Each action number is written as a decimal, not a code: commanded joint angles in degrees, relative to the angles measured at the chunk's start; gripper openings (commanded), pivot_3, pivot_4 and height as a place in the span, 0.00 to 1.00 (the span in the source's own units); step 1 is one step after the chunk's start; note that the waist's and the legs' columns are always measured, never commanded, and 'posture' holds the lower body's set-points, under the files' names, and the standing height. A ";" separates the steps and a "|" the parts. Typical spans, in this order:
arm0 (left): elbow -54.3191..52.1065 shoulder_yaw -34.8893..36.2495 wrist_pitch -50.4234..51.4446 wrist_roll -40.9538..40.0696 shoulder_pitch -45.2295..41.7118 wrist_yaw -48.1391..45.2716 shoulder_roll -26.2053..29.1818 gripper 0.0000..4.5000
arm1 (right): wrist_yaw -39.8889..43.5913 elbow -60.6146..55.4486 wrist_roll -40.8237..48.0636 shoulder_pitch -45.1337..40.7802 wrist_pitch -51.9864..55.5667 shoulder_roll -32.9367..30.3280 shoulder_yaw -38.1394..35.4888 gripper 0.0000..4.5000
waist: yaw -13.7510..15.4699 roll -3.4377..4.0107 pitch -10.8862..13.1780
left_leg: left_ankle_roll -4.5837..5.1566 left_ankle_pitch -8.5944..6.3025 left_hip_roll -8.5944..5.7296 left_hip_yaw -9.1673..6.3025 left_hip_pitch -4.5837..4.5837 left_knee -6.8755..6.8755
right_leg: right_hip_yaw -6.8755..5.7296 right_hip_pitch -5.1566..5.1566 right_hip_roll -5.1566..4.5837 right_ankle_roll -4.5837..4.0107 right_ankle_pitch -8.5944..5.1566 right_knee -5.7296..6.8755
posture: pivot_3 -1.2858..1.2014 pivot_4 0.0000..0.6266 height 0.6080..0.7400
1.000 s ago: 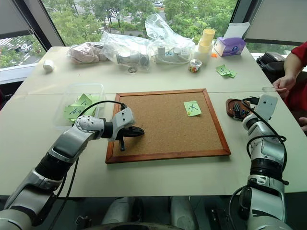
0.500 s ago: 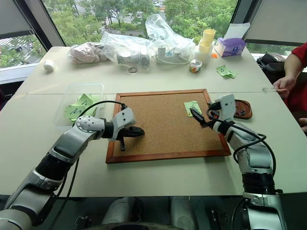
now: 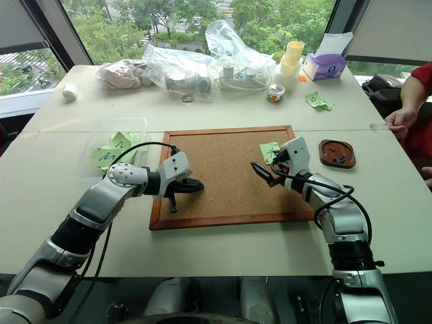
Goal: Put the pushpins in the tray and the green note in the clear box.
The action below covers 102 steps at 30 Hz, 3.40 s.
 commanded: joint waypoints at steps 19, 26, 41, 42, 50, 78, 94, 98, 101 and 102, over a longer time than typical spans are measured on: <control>1.14 -1.12 1.97 1.12 1.77 1.44 -0.15 0.00 | 0.26 4.03 -3.98 0.24 -2.12 2.51 0.31 0.01 | 0.75 -0.06 -0.04 | -0.01 0.00 0.01 -0.01 0.05 -0.05 | -0.03 0.10 0.00 0.00 0.00 -0.13 | 0.52 0.24 0.96; 1.47 -1.48 1.13 1.54 1.64 1.08 0.18 0.00 | -1.41 -1.09 -1.03 -0.15 -2.62 3.57 -4.69 0.01 | 0.82 -0.06 -0.04 | -0.01 0.00 0.01 -0.01 0.04 -0.05 | -0.03 0.10 0.00 0.00 0.00 -0.14 | 0.52 0.24 0.96; 0.75 7.05 7.08 -7.62 -1.03 1.94 -4.84 0.15 | -3.73 -17.56 3.93 1.54 4.95 1.99 -7.40 0.00 | 0.93 -0.04 -0.01 | 0.19 -0.12 0.01 -0.02 -0.01 -0.10 | -0.05 0.04 -0.02 -0.01 0.00 -0.19 | 0.52 0.24 0.96; 0.31 10.01 9.31 -10.69 -2.17 2.34 -6.37 0.21 | -3.49 -18.01 3.85 1.49 5.12 1.52 -7.26 0.00 | 1.13 -0.06 0.02 | 0.20 -0.12 -0.01 -0.02 -0.03 -0.10 | -0.05 0.04 -0.03 -0.01 0.00 -0.20 | 0.52 0.24 0.96; 2.29 26.65 18.41 -27.06 -11.38 11.62 -18.31 0.99 | -1.35 -19.14 3.72 -0.05 5.30 -2.14 -6.55 0.00 | 1.06 -0.22 0.12 | 0.03 -0.02 -0.06 -0.15 -0.43 0.05 | -0.16 -0.17 -0.05 0.03 0.02 -0.25 | 0.52 0.24 0.96; 61.19 38.93 8.26 -30.11 -39.75 17.86 -36.45 0.67 | -0.72 -25.69 3.46 0.28 6.02 -3.53 -4.00 0.00 | 1.16 -0.28 0.16 | -0.01 0.00 -0.32 -0.22 -1.03 0.07 | -0.25 -0.71 -0.03 0.10 0.06 -0.42 | 0.52 0.24 0.96; 60.65 38.53 5.87 -27.59 -38.86 14.46 -34.66 0.01 | -1.29 -23.94 3.72 -0.79 3.79 -1.50 -3.97 0.00 | 1.12 -0.28 0.16 | -0.02 0.01 -0.34 -0.22 -1.03 0.07 | -0.25 -0.72 -0.02 0.11 0.06 -0.40 | 0.52 0.24 0.96; 61.84 39.25 4.40 -27.17 -38.78 14.54 -33.46 0.01 | -2.04 -23.71 5.13 -1.10 3.26 0.27 -5.24 0.00 | 1.11 -0.28 0.16 | -0.02 0.01 -0.33 -0.22 -1.03 0.07 | -0.25 -0.72 -0.02 0.11 0.06 -0.39 | 0.52 0.24 0.96; 61.65 38.70 4.28 -26.80 -38.35 13.98 -32.90 0.01 | -2.46 -23.86 5.91 -1.33 3.41 0.99 -5.51 0.00 | 1.06 -0.28 0.15 | -0.02 0.01 -0.33 -0.22 -1.03 0.07 | -0.25 -0.72 -0.02 0.11 0.07 -0.39 | 0.52 0.24 0.96; 61.46 38.44 4.19 -26.74 -38.20 13.74 -32.83 0.01 | -2.59 -23.87 6.08 -1.36 3.39 1.19 -5.58 0.00 | 1.08 -0.28 0.15 | -0.02 0.01 -0.32 -0.22 -1.03 0.07 | -0.26 -0.72 -0.02 0.11 0.07 -0.38 | 0.52 0.24 0.96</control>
